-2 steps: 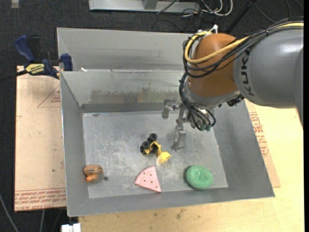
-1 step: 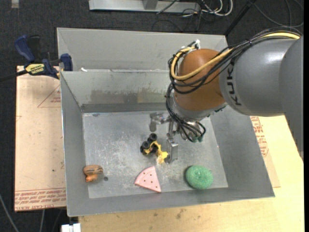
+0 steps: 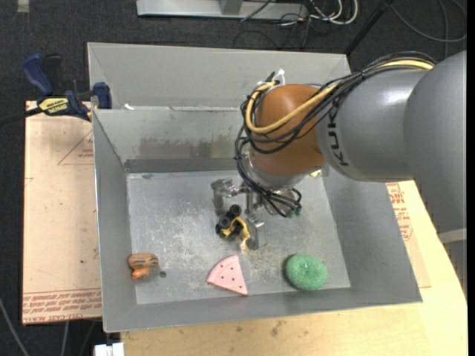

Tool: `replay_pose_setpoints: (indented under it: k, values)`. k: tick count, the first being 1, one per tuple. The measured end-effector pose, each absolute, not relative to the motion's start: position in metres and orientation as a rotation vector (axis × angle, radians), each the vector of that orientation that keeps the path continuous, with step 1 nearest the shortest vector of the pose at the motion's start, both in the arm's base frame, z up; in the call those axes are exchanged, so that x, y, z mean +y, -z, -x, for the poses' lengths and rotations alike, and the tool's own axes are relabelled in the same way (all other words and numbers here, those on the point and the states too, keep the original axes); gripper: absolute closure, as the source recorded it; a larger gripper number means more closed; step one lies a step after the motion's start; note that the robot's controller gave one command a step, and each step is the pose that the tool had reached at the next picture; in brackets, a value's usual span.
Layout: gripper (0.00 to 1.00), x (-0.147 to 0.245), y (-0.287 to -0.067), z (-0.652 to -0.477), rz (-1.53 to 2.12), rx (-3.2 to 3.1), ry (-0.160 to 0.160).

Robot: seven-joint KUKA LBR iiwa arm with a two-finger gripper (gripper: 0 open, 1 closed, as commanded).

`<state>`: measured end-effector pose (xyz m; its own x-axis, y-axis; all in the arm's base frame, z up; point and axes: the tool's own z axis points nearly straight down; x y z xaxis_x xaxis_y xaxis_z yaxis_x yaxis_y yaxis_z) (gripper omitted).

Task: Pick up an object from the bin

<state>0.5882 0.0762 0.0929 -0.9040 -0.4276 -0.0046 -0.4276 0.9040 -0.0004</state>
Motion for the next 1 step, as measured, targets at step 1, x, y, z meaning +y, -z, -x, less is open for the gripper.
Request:
replay_pose_setpoints:
  k: [1]
  values:
    - [1.0, 0.0741, -0.0772, -0.5885, 0.584, 3.078, -0.005]
